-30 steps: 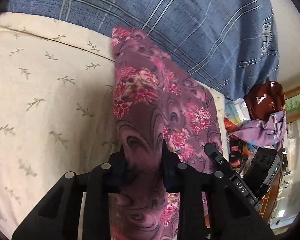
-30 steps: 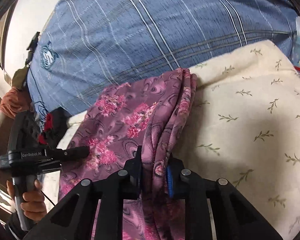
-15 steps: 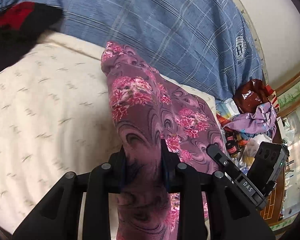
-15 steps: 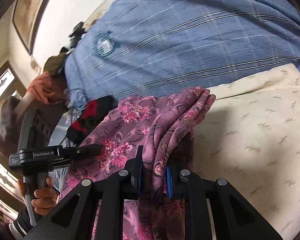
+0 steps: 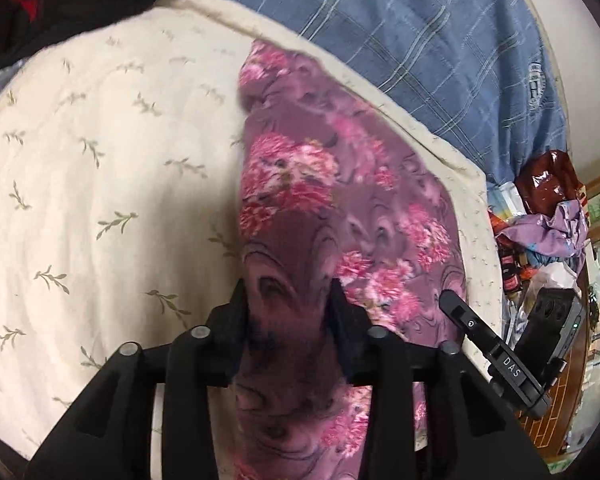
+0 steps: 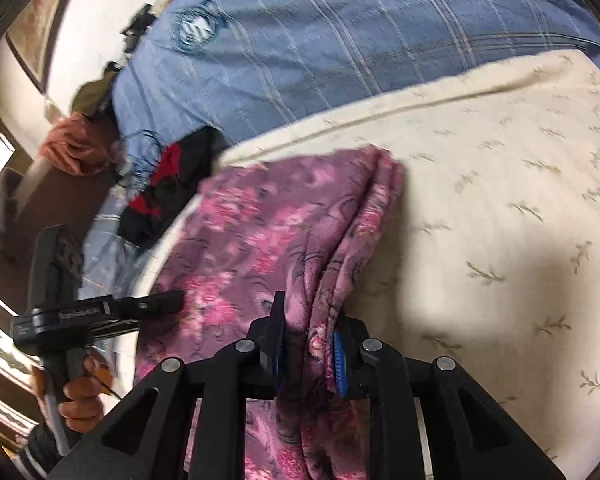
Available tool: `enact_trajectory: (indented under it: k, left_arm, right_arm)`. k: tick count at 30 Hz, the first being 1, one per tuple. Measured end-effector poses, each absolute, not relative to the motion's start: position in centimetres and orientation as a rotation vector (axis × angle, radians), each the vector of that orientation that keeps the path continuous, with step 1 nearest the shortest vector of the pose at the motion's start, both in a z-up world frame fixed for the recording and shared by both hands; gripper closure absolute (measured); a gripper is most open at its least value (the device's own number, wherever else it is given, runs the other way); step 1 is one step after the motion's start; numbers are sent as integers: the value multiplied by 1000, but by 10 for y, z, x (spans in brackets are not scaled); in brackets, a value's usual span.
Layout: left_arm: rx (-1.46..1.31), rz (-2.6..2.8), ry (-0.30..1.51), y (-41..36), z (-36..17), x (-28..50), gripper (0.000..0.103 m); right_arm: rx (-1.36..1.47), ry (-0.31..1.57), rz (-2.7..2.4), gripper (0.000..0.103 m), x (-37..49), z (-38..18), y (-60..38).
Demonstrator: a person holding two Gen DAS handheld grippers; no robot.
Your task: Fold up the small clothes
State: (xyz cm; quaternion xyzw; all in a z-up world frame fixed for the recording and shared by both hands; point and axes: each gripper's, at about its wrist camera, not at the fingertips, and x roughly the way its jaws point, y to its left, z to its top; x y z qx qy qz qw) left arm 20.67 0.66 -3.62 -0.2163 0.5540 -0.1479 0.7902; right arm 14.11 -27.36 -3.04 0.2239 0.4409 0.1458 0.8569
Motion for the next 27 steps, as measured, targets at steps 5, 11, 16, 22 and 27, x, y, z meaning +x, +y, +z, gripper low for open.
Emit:
enact_trajectory:
  k: [5, 11, 16, 22, 27]
  left_arm:
    - [-471, -370, 1184, 11, -43, 212, 56]
    - [-262, -243, 1072, 25, 2, 181, 41]
    - [33, -71, 892, 16, 24, 121, 15]
    - [70, -63, 907, 5, 2, 81, 15]
    - [170, -47, 900, -14, -3, 62, 15]
  right_arm:
    - [529, 911, 284, 60, 138, -50, -295]
    - [448, 931, 182, 52, 120, -12, -298]
    - [151, 909, 123, 19, 77, 32, -260]
    - [66, 876, 95, 0, 20, 37, -228]
    - [3, 879, 3, 0, 7, 34, -219]
